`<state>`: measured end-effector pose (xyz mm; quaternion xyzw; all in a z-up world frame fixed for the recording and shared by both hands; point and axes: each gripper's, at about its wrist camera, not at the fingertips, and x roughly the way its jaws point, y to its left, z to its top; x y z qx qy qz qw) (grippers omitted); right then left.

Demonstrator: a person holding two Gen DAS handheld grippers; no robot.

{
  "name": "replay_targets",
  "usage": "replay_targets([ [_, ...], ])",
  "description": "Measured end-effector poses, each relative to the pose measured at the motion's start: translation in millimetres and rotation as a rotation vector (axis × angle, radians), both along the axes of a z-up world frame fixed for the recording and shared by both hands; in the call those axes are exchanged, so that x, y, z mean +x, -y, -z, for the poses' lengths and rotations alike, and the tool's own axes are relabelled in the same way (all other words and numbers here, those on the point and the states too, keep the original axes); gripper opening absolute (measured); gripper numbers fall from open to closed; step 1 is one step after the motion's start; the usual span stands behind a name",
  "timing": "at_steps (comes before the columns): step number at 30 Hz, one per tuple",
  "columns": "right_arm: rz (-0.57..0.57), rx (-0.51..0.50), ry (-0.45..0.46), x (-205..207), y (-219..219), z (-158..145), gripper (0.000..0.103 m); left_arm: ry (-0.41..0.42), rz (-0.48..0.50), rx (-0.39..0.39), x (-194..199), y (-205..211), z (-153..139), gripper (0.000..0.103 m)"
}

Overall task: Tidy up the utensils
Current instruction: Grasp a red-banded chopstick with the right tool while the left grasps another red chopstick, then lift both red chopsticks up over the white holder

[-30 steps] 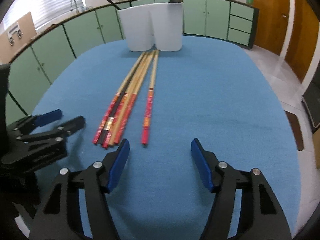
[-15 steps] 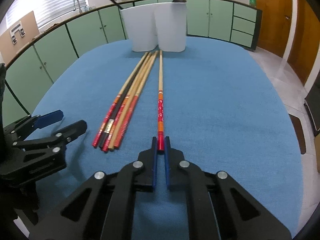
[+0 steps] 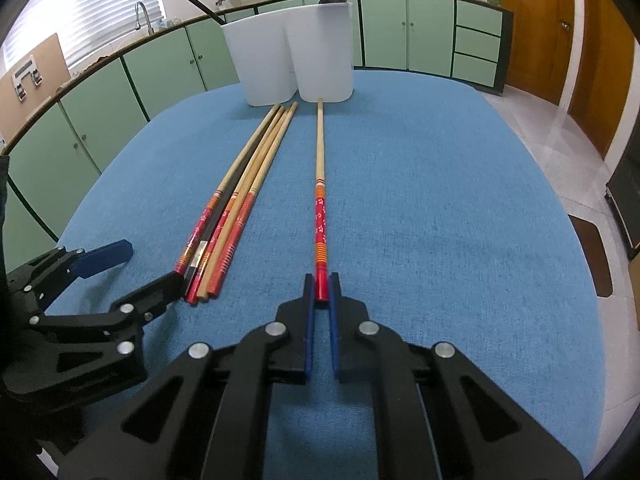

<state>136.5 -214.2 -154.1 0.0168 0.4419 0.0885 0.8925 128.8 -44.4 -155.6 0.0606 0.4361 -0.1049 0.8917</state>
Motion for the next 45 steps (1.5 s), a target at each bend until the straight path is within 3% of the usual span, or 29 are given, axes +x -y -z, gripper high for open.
replay_targets([
  [4,-0.002,-0.001,0.001,-2.4,-1.5,-0.5,0.006,-0.001,-0.029,-0.012,0.4,-6.8,0.2,0.071],
  [8,-0.003,-0.003,0.000,-2.7,-3.0,0.1,0.007,0.004,-0.033,-0.014,-0.1,-8.1,0.8,0.063],
  [11,-0.003,0.007,-0.002,-2.4,-2.4,0.6,0.007,0.011,-0.020,-0.016,-1.5,-7.6,-0.1,0.049],
  [16,-0.003,0.019,-0.003,-2.0,-0.7,1.1,0.006,0.018,0.011,-0.017,-3.9,-3.1,-1.0,0.016],
  [19,-0.002,0.020,0.001,-2.5,-0.4,1.0,0.006,0.019,0.024,-0.011,-4.6,-0.4,-1.1,0.006],
  [31,-0.004,0.020,0.077,-13.4,2.9,-19.9,0.005,0.069,-0.002,-0.063,-12.4,-12.3,-23.9,0.006],
  [45,-0.015,0.048,0.261,-12.0,20.3,-107.7,0.005,0.319,0.011,-0.123,-19.1,-24.3,-126.2,0.006],
])
